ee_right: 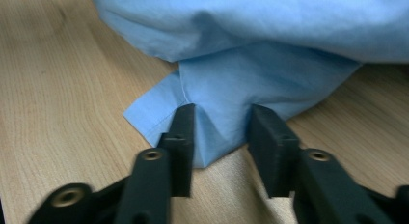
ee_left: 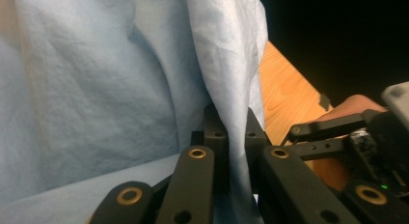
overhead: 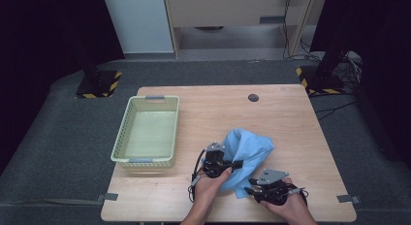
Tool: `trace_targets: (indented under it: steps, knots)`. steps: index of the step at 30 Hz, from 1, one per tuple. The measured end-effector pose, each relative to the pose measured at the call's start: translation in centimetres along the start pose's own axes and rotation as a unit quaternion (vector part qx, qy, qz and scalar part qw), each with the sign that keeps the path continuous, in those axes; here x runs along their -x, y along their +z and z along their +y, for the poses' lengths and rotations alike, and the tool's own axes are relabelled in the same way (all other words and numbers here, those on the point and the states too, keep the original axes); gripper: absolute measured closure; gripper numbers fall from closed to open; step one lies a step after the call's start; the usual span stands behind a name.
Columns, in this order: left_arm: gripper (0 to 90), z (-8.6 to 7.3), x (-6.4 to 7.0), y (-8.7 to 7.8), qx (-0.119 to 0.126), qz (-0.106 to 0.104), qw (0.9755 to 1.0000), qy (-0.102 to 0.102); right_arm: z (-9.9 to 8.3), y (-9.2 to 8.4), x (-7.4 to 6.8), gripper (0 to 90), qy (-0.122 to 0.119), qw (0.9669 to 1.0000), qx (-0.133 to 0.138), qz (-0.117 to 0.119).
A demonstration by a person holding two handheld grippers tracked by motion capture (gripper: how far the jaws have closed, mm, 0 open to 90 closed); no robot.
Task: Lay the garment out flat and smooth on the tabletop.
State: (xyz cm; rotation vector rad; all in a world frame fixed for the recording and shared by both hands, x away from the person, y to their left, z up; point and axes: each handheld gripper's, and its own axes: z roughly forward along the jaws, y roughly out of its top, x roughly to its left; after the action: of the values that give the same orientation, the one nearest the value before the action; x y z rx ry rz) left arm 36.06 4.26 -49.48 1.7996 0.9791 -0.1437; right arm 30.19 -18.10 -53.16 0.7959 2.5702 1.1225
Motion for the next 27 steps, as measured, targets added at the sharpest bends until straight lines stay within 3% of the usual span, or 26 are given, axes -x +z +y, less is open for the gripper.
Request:
trace_targets:
  steps: [6,13,21,27]
  knots:
    - [87.0,0.3,0.1,-0.6,0.011,-0.008,0.9999,-0.005,-0.2,-0.4,0.6,88.1,0.009,1.0000,0.001,-0.004]
    - [86.4,0.5,-1.1,-1.7,0.033,-0.001,0.9991,-0.026,0.0,-1.7,1.7,89.8,0.026,0.9994,0.022,-0.009]
    - [85.3,0.1,-2.4,-1.6,0.023,0.028,0.9990,-0.027,0.0,-2.5,2.1,90.0,0.030,0.9990,0.030,-0.014]
    - [84.7,0.3,-2.9,-1.9,0.026,0.033,0.9986,-0.030,0.1,-3.1,2.5,90.0,0.033,0.9986,0.038,-0.018]
